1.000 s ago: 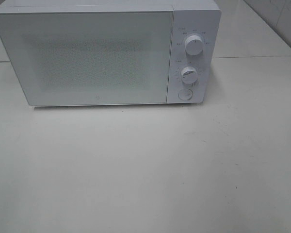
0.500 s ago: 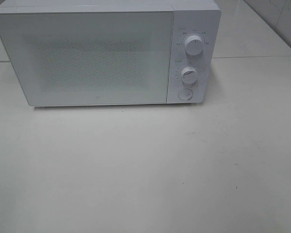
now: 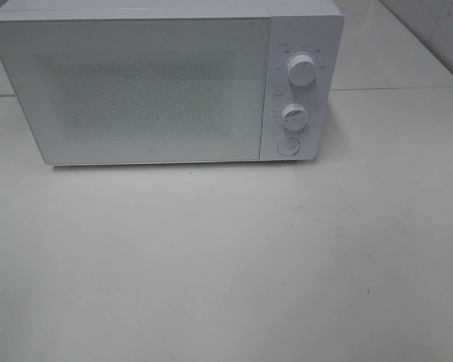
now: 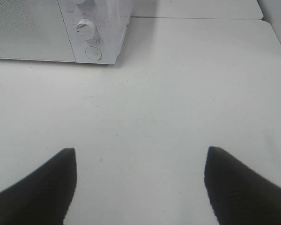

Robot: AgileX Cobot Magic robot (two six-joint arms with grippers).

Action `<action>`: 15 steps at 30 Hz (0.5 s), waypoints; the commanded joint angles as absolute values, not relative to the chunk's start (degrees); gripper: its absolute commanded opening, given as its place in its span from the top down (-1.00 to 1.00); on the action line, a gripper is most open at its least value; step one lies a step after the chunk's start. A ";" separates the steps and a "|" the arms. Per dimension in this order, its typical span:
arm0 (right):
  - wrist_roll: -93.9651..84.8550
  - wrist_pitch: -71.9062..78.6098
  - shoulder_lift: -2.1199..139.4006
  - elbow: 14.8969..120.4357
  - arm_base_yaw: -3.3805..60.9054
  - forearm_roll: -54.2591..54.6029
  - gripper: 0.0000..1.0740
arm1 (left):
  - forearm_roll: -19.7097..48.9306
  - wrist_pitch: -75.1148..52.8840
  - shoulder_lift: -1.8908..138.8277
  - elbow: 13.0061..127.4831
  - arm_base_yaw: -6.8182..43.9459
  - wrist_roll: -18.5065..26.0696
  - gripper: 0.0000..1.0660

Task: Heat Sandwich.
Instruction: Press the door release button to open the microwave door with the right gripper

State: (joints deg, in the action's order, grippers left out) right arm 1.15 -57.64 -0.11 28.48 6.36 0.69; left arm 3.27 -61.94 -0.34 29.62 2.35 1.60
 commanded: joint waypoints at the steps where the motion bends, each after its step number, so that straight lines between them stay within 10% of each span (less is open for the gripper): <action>1: 1.38 -57.07 -1.83 28.36 6.13 0.92 -0.40 | 3.84 -61.31 -0.63 29.45 2.18 1.49 -0.16; 15: 1.38 -57.07 -1.83 28.36 6.13 0.92 -0.40 | 3.84 -61.31 -0.63 29.45 2.18 1.49 -0.16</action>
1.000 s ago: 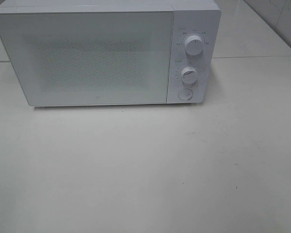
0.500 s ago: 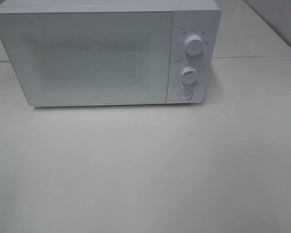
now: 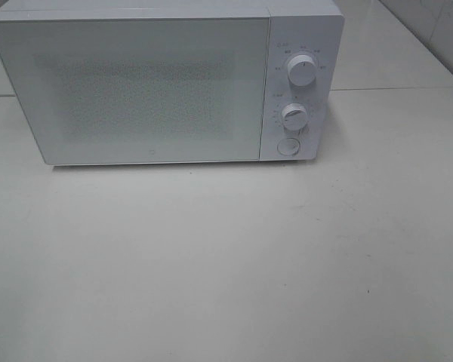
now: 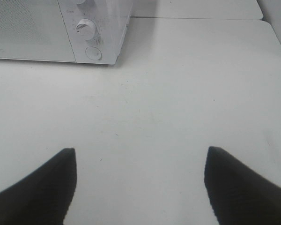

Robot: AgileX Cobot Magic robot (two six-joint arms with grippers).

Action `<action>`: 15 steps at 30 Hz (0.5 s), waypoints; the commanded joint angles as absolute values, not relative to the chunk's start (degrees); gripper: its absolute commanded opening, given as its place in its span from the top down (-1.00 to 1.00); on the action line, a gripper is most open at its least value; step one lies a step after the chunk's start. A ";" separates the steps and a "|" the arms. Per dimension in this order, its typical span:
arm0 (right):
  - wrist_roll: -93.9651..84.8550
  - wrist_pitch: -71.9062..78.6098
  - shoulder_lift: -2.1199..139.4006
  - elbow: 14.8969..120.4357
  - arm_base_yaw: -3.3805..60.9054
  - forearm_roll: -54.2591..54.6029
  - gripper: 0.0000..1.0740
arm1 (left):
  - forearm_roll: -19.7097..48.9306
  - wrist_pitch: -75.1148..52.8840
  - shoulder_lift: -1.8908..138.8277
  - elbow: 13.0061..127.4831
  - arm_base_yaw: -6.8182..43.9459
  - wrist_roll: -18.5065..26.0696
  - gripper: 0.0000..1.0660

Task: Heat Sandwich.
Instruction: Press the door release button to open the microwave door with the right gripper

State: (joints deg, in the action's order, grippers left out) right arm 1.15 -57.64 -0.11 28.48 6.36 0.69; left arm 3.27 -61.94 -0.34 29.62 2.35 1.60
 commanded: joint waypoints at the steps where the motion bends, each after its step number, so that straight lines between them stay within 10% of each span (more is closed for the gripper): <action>1: 1.38 -57.07 -1.83 28.36 6.13 0.92 -0.40 | 3.84 -61.31 -0.63 29.45 2.18 1.49 -0.16; 15: 1.89 -49.22 2.69 30.14 6.13 -1.20 -0.40 | 3.84 -61.31 -0.63 29.45 2.18 1.49 -0.16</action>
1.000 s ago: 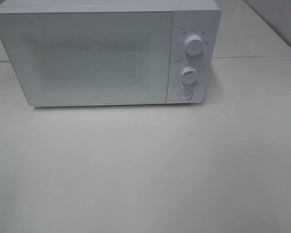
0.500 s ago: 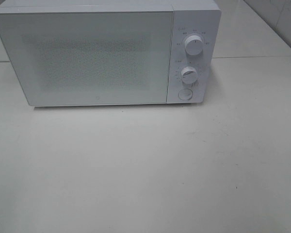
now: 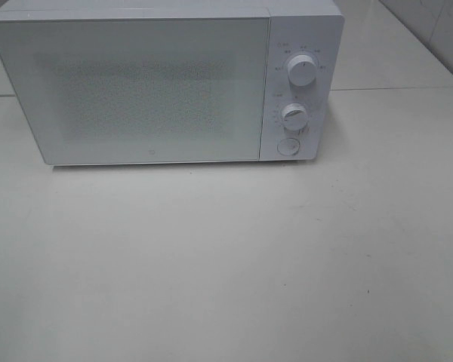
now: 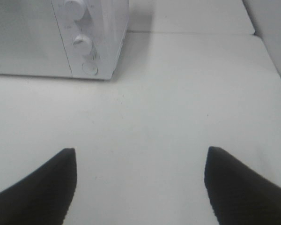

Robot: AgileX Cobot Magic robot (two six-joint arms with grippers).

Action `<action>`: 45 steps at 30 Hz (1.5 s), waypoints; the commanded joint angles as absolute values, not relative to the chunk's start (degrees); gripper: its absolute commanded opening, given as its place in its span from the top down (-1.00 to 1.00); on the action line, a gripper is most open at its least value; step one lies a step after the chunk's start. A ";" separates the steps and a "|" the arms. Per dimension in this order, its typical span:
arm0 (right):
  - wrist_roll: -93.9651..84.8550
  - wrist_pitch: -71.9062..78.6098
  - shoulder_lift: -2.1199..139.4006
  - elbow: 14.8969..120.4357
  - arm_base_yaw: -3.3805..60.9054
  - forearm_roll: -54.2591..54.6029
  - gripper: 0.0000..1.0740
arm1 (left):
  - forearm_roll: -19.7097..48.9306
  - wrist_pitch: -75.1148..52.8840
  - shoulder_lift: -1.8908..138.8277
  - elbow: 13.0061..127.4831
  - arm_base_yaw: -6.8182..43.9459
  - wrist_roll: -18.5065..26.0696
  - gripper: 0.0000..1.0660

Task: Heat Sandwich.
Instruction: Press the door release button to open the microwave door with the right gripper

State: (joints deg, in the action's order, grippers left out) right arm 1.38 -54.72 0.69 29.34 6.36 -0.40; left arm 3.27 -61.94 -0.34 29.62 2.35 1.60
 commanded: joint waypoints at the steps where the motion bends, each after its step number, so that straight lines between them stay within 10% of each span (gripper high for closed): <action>1: 1.89 -46.98 4.07 30.14 6.13 -0.92 -0.40 | 3.84 -61.31 -0.63 29.45 2.18 1.49 -0.16; 22: 1.89 8.42 35.81 24.92 6.19 -0.86 -0.35 | 3.84 -61.31 -0.63 29.45 2.18 1.49 -0.16; 28: 3.72 21.37 45.09 22.63 6.25 -0.86 0.08 | 3.84 -61.31 -0.63 29.45 2.18 1.49 -0.16; 34: 9.74 30.83 53.97 22.57 6.47 -1.60 1.00 | 3.84 -61.31 -0.63 29.45 2.18 1.49 -0.16; 45: 13.24 43.72 70.87 22.57 17.36 2.64 1.00 | 3.84 -61.31 -0.63 29.45 2.18 1.49 -0.16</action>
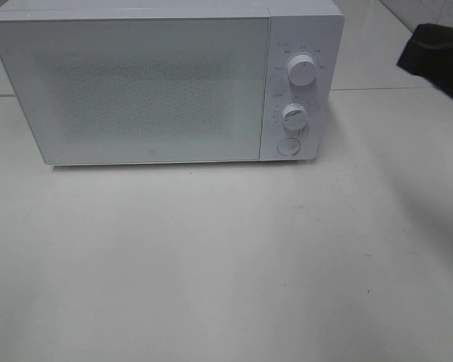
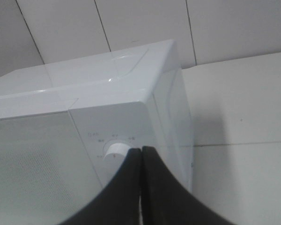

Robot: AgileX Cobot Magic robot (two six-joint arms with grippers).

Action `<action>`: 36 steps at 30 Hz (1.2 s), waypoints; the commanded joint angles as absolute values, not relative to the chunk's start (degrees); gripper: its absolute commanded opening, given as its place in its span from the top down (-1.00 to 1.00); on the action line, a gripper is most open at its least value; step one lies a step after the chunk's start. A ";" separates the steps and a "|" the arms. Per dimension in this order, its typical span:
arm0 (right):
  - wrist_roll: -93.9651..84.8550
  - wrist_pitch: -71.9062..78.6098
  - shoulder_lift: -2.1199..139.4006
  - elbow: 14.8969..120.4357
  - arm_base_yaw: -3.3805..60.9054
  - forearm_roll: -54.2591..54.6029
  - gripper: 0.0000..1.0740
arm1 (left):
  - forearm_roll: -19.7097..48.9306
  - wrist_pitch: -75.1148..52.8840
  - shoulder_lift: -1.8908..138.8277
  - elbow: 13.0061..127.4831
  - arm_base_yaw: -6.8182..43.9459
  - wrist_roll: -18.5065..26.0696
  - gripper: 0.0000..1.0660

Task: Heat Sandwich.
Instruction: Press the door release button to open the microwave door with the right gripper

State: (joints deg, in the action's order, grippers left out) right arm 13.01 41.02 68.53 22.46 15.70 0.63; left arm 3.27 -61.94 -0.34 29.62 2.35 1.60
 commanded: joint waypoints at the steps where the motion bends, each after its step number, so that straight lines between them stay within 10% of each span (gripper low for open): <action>1: 13.24 43.72 70.87 22.57 17.36 2.64 1.00 | 3.84 -61.31 -0.63 29.45 2.18 1.49 -0.16; 14: 21.14 54.60 91.27 25.44 30.42 16.39 1.00 | 3.84 -61.31 -0.63 29.45 2.18 1.49 -0.16; 36: 62.28 56.95 112.59 37.47 31.11 19.31 1.00 | 3.84 -61.31 -0.63 29.45 2.18 1.49 -0.16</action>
